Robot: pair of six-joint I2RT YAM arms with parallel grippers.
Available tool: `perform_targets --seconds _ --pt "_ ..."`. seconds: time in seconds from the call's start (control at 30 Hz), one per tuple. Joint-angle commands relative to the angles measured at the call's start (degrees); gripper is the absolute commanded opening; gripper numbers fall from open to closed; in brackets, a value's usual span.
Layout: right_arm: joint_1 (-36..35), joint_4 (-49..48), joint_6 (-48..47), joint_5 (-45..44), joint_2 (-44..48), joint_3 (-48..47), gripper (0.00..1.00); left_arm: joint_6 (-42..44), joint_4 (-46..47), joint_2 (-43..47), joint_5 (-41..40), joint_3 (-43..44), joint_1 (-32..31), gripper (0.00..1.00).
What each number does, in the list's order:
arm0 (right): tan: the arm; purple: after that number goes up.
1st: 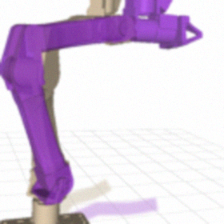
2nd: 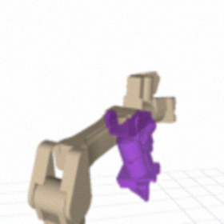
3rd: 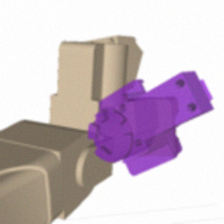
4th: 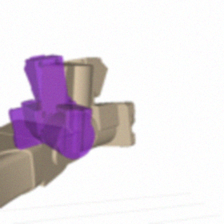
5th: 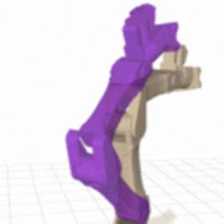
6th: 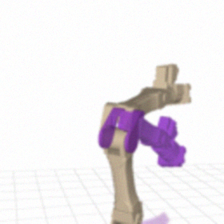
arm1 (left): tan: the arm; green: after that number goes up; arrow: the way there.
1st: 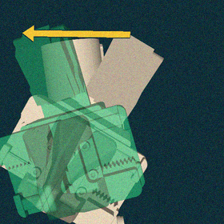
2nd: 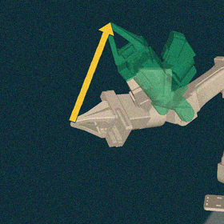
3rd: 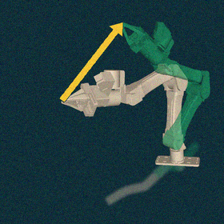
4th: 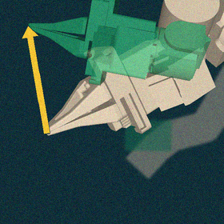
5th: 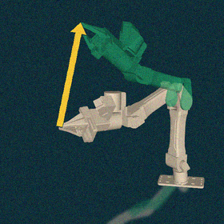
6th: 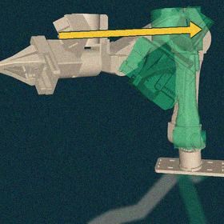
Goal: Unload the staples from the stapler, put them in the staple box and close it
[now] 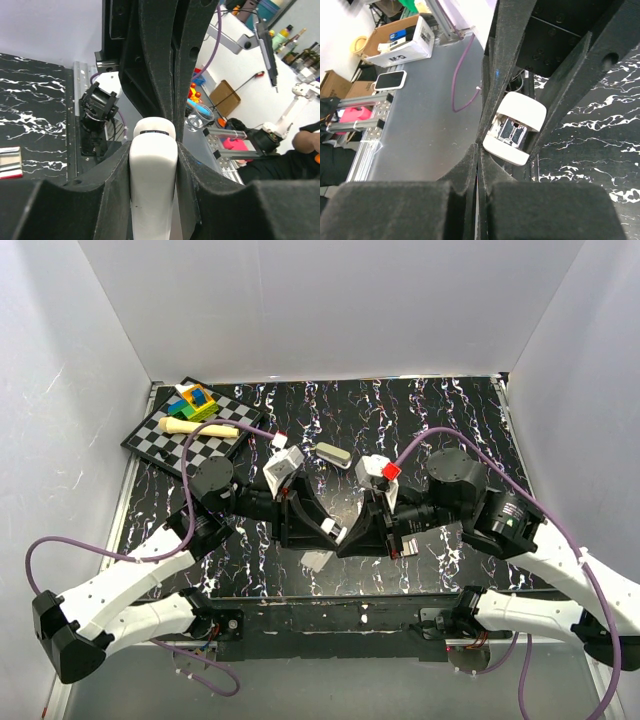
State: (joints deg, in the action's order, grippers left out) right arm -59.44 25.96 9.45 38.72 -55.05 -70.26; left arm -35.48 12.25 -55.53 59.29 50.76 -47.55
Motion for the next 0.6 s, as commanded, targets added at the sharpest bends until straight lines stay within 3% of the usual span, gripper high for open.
perform_targets --seconds 0.0,0.23,0.57 --pt "1.3 -14.1 -2.6 -15.1 1.3 1.7 0.01 4.0 -6.7 1.3 -0.3 1.4 -3.7 0.0" --pt "1.3 -9.6 -1.8 -24.1 8.5 7.8 0.01 10.7 -18.8 2.4 -11.4 4.3 -3.8 0.0" --pt "1.3 1.6 1.4 -40.9 10.5 10.2 0.01 15.8 -35.0 -3.7 -38.8 12.9 -3.7 0.0"
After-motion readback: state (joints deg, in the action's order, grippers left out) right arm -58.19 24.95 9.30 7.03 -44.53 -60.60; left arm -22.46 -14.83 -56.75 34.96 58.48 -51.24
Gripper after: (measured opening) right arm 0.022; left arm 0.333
